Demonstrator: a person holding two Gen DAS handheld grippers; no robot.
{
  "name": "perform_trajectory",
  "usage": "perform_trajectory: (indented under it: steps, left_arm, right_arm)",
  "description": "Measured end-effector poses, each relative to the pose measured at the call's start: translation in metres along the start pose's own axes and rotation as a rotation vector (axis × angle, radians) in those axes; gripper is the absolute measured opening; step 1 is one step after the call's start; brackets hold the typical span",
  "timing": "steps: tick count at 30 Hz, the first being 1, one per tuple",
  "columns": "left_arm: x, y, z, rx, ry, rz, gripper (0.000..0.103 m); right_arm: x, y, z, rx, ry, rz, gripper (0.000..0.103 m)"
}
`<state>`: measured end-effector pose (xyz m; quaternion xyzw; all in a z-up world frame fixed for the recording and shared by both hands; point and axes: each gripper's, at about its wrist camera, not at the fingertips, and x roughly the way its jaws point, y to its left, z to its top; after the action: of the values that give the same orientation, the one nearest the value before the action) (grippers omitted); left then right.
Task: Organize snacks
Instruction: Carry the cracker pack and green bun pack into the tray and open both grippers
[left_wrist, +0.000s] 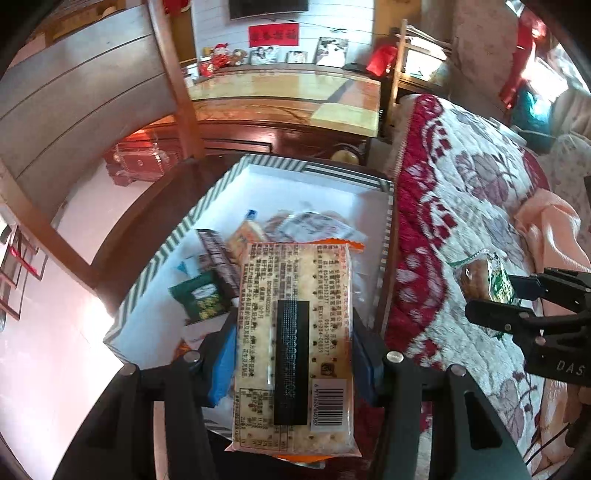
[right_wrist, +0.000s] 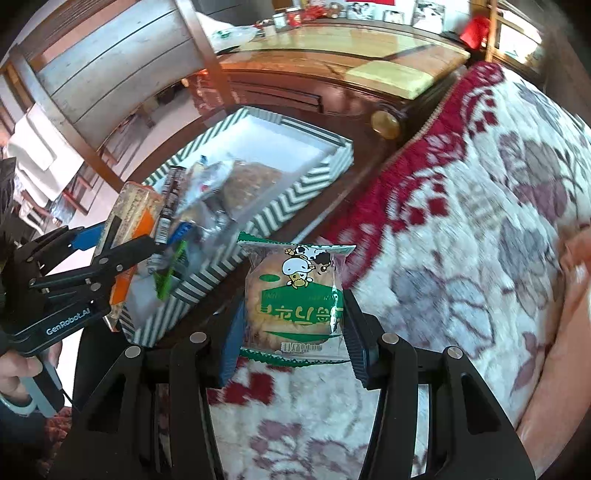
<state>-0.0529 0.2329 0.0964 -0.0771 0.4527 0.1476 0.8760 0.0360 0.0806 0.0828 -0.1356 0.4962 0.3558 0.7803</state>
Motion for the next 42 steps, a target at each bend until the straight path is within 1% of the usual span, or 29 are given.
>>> perform_trajectory:
  steps: [7,14,17,24,31,34,37,40,42]
  left_arm:
    - [0.004,0.031,0.005,-0.06,0.005,0.024,0.056]
    - [0.012,0.054,0.009,-0.112,0.02,0.041,0.056]
    - [0.018,0.058,0.008,-0.117,0.032,0.043,0.056]
    - [0.031,0.063,0.007,-0.131,0.056,0.044,0.056]
    - [0.044,0.067,0.006,-0.14,0.08,0.057,0.056]
    - [0.047,0.067,0.007,-0.144,0.079,0.081,0.056]
    - [0.049,0.068,0.006,-0.15,0.086,0.093,0.056]
    - [0.048,0.067,0.005,-0.152,0.087,0.108,0.057]
    - [0.046,0.068,0.004,-0.153,0.084,0.124,0.064]
  right_arm:
    - [0.015,0.027,0.019,-0.055,0.016,0.023,0.048]
    - [0.031,0.052,0.035,-0.109,0.035,0.043,0.048]
    - [0.038,0.063,0.044,-0.135,0.039,0.056,0.048]
    - [0.06,0.081,0.062,-0.183,0.062,0.055,0.048]
    - [0.088,0.089,0.074,-0.189,0.099,0.041,0.048]
    - [0.095,0.092,0.077,-0.201,0.099,0.033,0.048]
    - [0.097,0.093,0.076,-0.205,0.1,0.047,0.048]
    - [0.094,0.095,0.073,-0.219,0.099,0.055,0.051]
    - [0.09,0.094,0.07,-0.212,0.095,0.066,0.057]
